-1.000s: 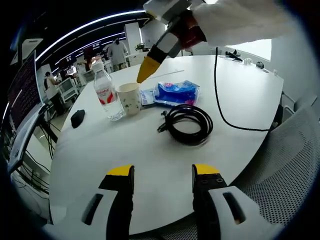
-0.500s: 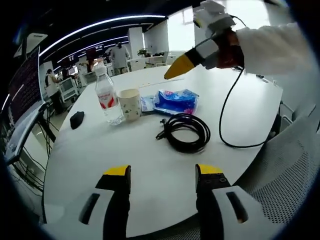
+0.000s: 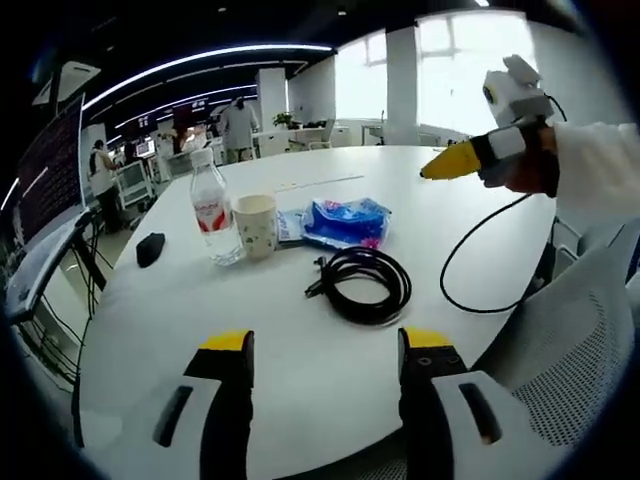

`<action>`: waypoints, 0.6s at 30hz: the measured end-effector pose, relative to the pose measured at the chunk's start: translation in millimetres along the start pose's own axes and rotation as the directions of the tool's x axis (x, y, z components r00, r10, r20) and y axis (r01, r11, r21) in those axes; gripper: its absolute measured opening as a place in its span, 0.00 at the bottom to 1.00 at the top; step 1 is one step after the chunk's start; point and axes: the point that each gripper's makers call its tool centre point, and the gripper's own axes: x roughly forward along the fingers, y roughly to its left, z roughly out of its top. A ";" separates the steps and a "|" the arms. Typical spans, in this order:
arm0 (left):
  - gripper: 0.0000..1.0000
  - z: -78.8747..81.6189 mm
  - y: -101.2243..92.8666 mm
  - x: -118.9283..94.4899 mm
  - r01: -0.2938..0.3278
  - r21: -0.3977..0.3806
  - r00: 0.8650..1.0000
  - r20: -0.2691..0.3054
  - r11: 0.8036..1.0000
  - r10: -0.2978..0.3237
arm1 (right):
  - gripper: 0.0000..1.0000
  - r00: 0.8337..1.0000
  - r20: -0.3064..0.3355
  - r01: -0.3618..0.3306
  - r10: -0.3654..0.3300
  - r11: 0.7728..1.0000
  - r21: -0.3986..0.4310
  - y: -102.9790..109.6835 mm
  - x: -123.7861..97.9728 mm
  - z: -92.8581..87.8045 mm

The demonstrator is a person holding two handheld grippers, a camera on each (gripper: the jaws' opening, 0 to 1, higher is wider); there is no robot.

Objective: Arrange the tabletop items into an orderly group along one side of the table until the central work area is clear of visible clutter.

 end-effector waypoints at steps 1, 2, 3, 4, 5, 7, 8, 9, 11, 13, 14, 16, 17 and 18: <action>0.59 0.9 -0.7 -0.3 0.004 -0.002 1.000 0.005 1.000 -0.004 | 0.83 1.000 0.009 0.010 -0.010 1.000 0.012 -0.9 -4.5 -1.8; 0.59 1.5 -1.2 -0.6 0.007 -0.002 1.000 0.008 1.000 -0.007 | 0.83 1.000 0.014 0.022 -0.023 0.999 0.028 -2.2 -10.3 -5.5; 0.59 3.0 -2.6 -1.4 0.013 -0.001 1.000 0.016 1.000 -0.013 | 0.82 0.999 0.014 0.031 -0.031 0.999 0.037 -3.1 -14.0 -8.9; 0.59 4.1 -3.8 -2.0 0.018 0.000 1.000 0.022 1.000 -0.018 | 0.82 0.999 0.010 0.046 -0.046 0.998 0.042 -4.3 -19.2 -14.1; 0.59 5.6 -5.2 -2.9 0.026 0.004 0.999 0.032 1.000 -0.026 | 0.82 0.998 0.002 0.058 -0.059 0.998 0.036 -4.7 -22.7 -18.0; 0.60 6.7 -7.0 -3.4 0.036 0.005 0.999 0.040 0.999 -0.036 | 0.81 0.996 -0.002 0.087 -0.087 0.996 0.035 -4.1 -31.1 -24.3; 0.60 7.2 -8.5 -3.5 0.044 0.006 0.998 0.041 0.999 -0.044 | 0.80 0.995 0.012 0.099 -0.099 0.994 0.045 -2.7 -36.0 -25.9; 0.60 6.8 -9.2 -3.3 0.049 0.006 0.998 0.039 0.999 -0.049 | 0.80 0.994 0.023 0.108 -0.110 0.993 0.055 -2.4 -38.3 -26.8; 0.60 5.8 -10.6 -3.4 0.058 0.006 0.998 0.035 0.998 -0.058 | 0.80 0.991 0.032 0.129 -0.133 0.988 0.087 -1.7 -42.2 -33.5; 0.60 7.7 -13.5 -4.5 0.076 0.004 0.996 0.045 0.997 -0.076 | 0.79 0.990 0.030 0.135 -0.138 0.986 0.097 1.8 -43.3 -41.3; 0.61 9.7 -14.7 -5.6 0.084 0.003 0.995 0.055 0.996 -0.085 | 0.78 0.990 0.030 0.136 -0.140 0.986 0.096 2.8 -43.4 -43.4; 0.63 11.4 -16.3 -6.6 0.098 -0.002 0.993 0.063 0.995 -0.098 | 0.78 0.989 0.024 0.147 -0.149 0.986 0.084 4.5 -44.0 -47.8; 0.64 12.2 -18.1 -7.0 0.111 -0.005 0.992 0.067 0.994 -0.111 | 0.78 0.988 0.026 0.153 -0.155 0.985 0.080 5.4 -45.4 -49.1; 0.64 12.1 -19.7 -7.0 0.120 0.001 0.990 0.067 0.993 -0.120 | 0.78 0.987 0.028 0.156 -0.159 0.984 0.083 5.6 -47.1 -49.0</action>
